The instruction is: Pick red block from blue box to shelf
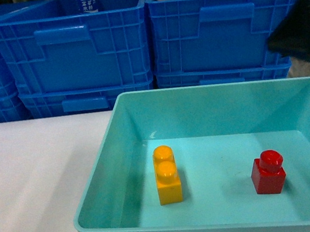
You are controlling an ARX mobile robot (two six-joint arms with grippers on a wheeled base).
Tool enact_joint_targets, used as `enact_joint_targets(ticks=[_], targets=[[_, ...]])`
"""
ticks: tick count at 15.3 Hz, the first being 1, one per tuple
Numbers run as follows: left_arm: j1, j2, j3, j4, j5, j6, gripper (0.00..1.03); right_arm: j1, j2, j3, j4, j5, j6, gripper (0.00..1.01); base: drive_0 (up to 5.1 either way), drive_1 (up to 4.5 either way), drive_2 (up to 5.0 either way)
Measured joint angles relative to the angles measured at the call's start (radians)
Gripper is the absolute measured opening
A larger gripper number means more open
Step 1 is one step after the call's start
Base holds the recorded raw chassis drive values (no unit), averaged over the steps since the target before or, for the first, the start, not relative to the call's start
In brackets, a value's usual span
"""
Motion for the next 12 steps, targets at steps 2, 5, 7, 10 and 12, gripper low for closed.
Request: enact_joint_targets(ticks=[2, 5, 7, 10, 12], targets=[[0.0, 0.0, 0.0, 0.0, 0.0, 0.0, 0.98, 0.043, 0.155, 0.058, -0.015, -0.002, 0.054, 0.98, 0.0, 0.0, 0.0], [0.0, 0.0, 0.0, 0.0, 0.0, 0.0, 0.98, 0.069, 0.29, 0.068, -0.031, 0.098, 0.085, 0.98, 0.0, 0.0, 0.0], [0.0, 0.0, 0.0, 0.0, 0.0, 0.0, 0.98, 0.069, 0.349, 0.064, 0.008, 0.111, 0.089, 0.98, 0.0, 0.0, 0.0], [0.0, 0.0, 0.0, 0.0, 0.0, 0.0, 0.98, 0.09, 0.427, 0.059, 0.034, 0.112, 0.118, 0.98, 0.0, 0.0, 0.0], [0.0, 0.0, 0.0, 0.0, 0.0, 0.0, 0.98, 0.122, 0.483, 0.066, 0.03, 0.163, 0.148, 0.98, 0.0, 0.0, 0.0]])
